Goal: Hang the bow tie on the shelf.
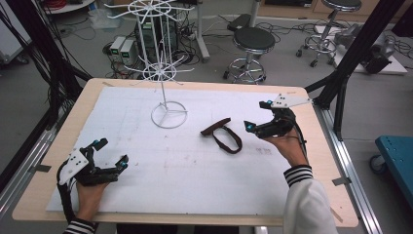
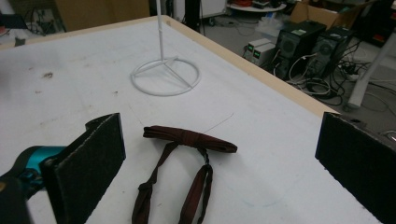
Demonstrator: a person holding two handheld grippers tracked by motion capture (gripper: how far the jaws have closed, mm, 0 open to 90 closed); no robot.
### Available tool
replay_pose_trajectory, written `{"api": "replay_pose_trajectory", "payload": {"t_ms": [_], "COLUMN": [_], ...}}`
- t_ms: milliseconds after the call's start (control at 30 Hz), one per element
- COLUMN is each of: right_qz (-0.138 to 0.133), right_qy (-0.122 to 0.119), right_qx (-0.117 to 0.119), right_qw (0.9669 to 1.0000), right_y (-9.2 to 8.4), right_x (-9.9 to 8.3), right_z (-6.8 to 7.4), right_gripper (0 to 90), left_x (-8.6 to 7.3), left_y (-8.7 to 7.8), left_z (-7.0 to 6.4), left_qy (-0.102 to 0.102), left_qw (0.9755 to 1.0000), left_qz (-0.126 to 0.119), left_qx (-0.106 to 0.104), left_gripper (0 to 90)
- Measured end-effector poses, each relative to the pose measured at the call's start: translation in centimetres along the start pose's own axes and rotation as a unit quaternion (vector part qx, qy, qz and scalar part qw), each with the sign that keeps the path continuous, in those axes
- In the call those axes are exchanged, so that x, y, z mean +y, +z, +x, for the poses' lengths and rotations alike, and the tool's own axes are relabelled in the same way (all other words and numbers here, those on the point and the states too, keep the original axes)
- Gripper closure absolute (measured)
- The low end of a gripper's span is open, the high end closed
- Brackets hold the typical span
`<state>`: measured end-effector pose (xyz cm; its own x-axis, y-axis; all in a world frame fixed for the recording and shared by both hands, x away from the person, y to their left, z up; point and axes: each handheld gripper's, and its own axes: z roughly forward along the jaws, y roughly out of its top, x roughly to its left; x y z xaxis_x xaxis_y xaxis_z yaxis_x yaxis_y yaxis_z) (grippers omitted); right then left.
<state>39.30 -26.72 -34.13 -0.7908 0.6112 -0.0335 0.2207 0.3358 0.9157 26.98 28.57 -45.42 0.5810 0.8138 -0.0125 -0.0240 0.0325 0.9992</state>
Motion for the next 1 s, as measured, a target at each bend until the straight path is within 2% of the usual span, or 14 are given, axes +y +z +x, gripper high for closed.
{"api": "replay_pose_trajectory", "payload": {"t_ms": [133, 167, 200, 400, 467, 533, 667, 833, 900, 1000], "right_qz": [0.022, 0.019, 0.03, 0.047, 0.071, 0.082, 0.087, 0.104, 0.12, 0.126], "right_qy": [-0.015, -0.017, -0.021, -0.018, -0.029, -0.034, -0.038, -0.051, -0.058, -0.057], "right_qx": [0.017, 0.018, 0.022, 0.04, 0.045, 0.051, 0.056, 0.068, 0.07, 0.076], "right_qw": [0.9995, 0.9995, 0.9991, 0.9979, 0.996, 0.9947, 0.9939, 0.9909, 0.9886, 0.9875], "right_y": [0.9, 1.0, 1.6, 3.0, 3.8, 4.4, 5.4, 6.7, 7.5, 8.0], "right_x": [1.1, 1.2, 1.5, 1.8, 1.8, 2.0, 2.6, 3.4, 3.6, 3.7], "right_z": [-0.4, -0.5, -0.8, -1.5, -1.7, -1.7, -1.9, -2.2, -2.3, -2.4], "right_gripper": [0.7, 0.7, 0.7, 0.7, 0.7, 0.7, 0.7, 0.7, 0.7, 0.7], "left_x": [0.0, 0.0, 0.0, 0.0, 0.0, 0.0, 0.0, 0.0, 0.0, 0.0], "left_y": [0.0, 0.0, 0.0, 0.0, 0.0, 0.0, 0.0, 0.0, 0.0, 0.0], "left_z": [0.0, 0.0, 0.0, 0.0, 0.0, 0.0, 0.0, 0.0, 0.0, 0.0], "left_qy": [0.0, 0.0, 0.0, 0.0, 0.0, 0.0, 0.0, -0.001, 0.0, 0.0], "left_qw": [1.0, 1.0, 1.0, 1.0, 1.0, 1.0, 1.0, 1.0, 1.0, 1.0], "left_qz": [0.0, 0.0, 0.0, 0.0, 0.0, 0.001, 0.001, 0.001, 0.001, 0.001], "left_qx": [0.0, 0.001, 0.0, 0.001, 0.0, 0.0, 0.0, 0.0, 0.001, 0.001], "left_gripper": [1.7, 1.7, 1.7, 1.7, 1.7, 1.7, 1.7, 1.7, 1.7, 1.7]}}
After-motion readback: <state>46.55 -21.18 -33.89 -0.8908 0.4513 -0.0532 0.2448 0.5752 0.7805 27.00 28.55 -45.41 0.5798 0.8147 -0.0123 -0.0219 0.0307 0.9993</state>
